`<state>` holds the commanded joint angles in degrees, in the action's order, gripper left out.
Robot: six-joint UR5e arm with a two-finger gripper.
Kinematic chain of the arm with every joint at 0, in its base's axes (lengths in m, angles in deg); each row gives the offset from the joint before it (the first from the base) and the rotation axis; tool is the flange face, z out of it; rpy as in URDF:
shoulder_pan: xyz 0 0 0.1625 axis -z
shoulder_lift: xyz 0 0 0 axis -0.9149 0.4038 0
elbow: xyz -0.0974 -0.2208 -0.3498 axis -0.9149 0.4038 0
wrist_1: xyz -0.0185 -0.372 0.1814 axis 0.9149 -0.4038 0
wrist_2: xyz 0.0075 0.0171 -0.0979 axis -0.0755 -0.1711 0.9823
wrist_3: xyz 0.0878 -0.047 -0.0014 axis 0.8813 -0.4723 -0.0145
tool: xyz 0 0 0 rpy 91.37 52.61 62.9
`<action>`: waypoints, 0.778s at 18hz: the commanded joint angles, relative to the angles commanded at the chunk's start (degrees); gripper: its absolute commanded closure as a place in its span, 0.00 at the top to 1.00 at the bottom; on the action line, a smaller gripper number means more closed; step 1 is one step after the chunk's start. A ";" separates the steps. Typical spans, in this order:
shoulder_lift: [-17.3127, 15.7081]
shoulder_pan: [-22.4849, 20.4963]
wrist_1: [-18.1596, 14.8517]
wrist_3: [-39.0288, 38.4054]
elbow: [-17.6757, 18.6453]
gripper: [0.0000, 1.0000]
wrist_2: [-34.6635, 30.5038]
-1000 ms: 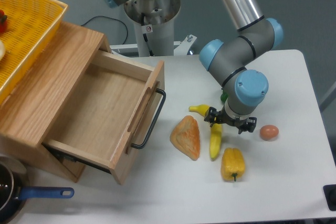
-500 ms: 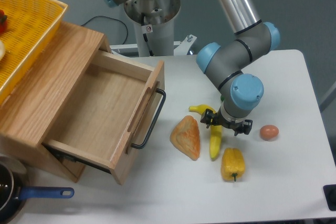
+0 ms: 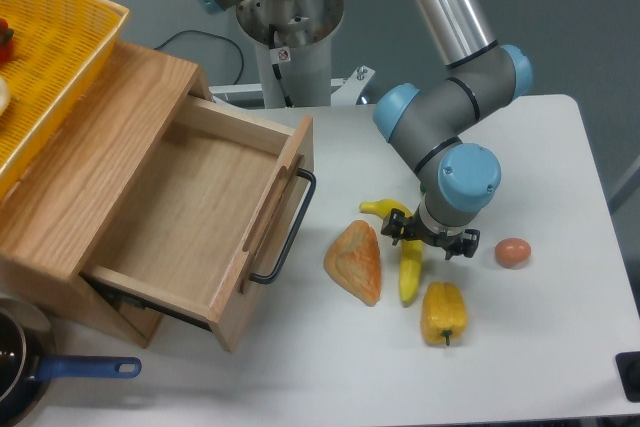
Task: Pick up the banana
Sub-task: 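Lower the gripper around the banana and close on it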
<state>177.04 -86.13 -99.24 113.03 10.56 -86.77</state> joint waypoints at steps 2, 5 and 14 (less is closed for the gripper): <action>0.26 0.26 0.00 0.00 -0.09 1.00 -0.45; 0.35 0.35 -0.17 -0.09 -0.09 1.00 -0.45; 0.70 0.44 0.00 -1.58 -0.26 1.00 -0.36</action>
<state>177.75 -85.69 -99.24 111.45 10.30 -87.13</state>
